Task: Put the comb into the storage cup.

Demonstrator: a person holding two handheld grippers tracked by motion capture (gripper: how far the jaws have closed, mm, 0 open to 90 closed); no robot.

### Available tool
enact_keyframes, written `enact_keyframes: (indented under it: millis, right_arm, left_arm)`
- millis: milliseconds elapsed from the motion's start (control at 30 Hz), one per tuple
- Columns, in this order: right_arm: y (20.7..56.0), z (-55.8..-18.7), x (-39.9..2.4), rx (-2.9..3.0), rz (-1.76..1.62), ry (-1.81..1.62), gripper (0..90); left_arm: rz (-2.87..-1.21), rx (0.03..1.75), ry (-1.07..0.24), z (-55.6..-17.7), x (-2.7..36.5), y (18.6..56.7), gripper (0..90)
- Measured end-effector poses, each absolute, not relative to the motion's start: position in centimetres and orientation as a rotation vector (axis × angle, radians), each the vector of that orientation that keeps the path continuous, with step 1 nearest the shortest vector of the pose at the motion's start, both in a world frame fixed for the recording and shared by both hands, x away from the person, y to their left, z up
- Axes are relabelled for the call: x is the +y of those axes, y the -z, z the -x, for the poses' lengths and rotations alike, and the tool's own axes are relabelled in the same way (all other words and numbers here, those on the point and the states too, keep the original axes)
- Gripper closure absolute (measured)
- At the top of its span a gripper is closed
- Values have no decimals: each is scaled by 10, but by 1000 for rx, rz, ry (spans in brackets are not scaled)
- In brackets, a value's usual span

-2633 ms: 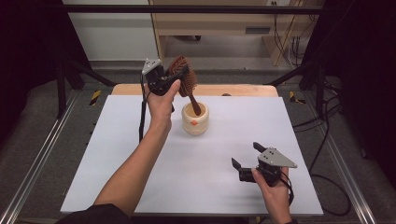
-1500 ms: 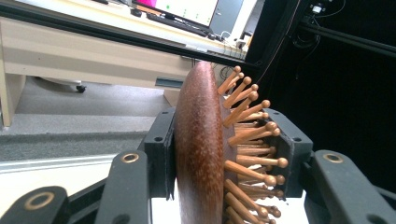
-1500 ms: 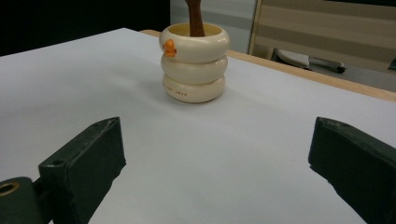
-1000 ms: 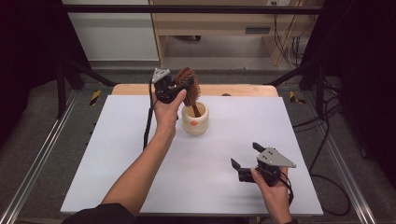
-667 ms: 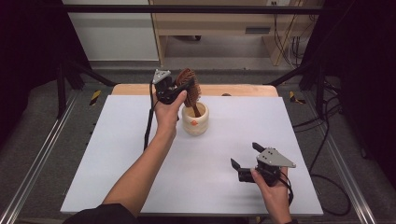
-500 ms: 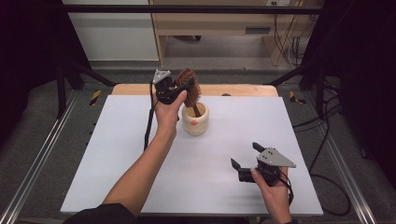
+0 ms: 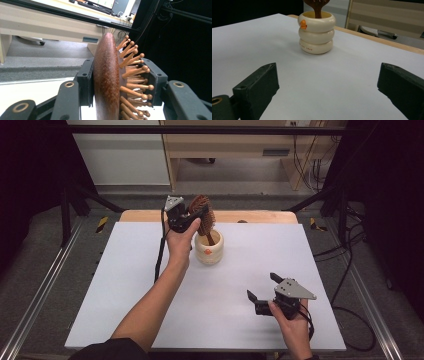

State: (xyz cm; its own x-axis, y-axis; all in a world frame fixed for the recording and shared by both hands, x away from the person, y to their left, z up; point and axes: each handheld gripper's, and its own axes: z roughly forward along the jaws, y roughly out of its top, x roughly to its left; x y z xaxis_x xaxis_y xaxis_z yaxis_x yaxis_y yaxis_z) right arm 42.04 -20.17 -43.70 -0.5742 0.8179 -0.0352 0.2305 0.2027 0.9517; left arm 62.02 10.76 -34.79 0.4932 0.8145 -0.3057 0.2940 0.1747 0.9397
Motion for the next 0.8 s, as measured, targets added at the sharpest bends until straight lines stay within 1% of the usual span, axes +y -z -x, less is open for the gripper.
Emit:
enact_keyframes:
  millis: [800]
  right_arm:
    - [437, -420, -202, 1929, -975, -1385, 41]
  left_arm:
    - [-1394, 1062, -476, -621, 107, 355, 500]
